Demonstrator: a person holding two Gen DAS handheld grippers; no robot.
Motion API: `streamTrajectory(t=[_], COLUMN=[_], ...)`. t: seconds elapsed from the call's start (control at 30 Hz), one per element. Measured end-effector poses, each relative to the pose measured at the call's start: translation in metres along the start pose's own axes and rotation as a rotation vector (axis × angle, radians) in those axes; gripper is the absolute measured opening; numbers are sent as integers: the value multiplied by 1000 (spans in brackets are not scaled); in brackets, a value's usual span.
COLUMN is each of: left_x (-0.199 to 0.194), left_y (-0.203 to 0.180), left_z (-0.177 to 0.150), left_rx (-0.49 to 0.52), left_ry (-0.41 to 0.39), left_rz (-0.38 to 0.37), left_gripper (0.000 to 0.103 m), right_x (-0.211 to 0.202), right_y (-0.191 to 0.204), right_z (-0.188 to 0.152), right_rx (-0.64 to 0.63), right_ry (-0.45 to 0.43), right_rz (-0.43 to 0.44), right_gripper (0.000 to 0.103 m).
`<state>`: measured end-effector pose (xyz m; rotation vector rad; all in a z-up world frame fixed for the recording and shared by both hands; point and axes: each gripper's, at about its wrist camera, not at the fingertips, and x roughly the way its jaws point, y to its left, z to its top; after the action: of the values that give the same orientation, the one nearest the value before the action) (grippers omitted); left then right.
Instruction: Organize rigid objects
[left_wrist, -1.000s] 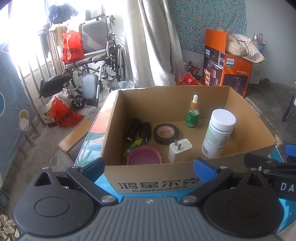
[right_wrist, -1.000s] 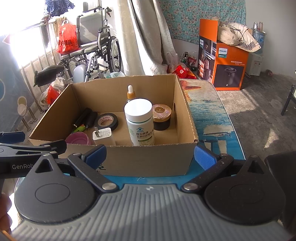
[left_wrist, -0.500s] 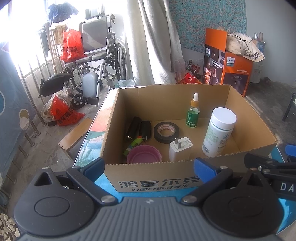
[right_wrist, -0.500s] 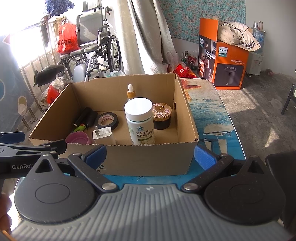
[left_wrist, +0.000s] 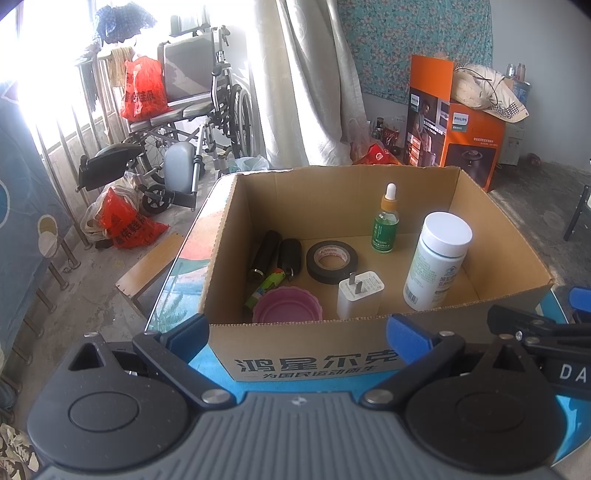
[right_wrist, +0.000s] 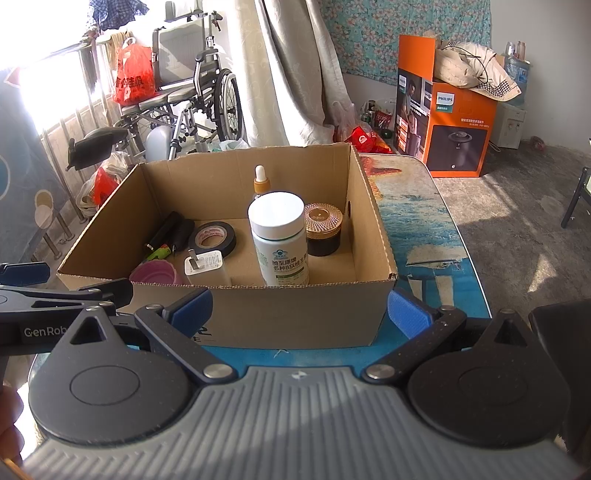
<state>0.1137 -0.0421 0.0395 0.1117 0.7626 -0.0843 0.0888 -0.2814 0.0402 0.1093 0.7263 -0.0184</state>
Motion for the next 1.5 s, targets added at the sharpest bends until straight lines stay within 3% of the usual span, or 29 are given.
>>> streamTrajectory(t=[1.5], left_x=[0], left_y=[1], left_z=[-1], left_rx=[1], left_ry=[4], left_rz=[0], left_gripper=[103], right_x=[1], right_y=[-2], right_z=[-3], right_rx=[3], right_ry=[5], right_rz=[0], right_gripper=[101])
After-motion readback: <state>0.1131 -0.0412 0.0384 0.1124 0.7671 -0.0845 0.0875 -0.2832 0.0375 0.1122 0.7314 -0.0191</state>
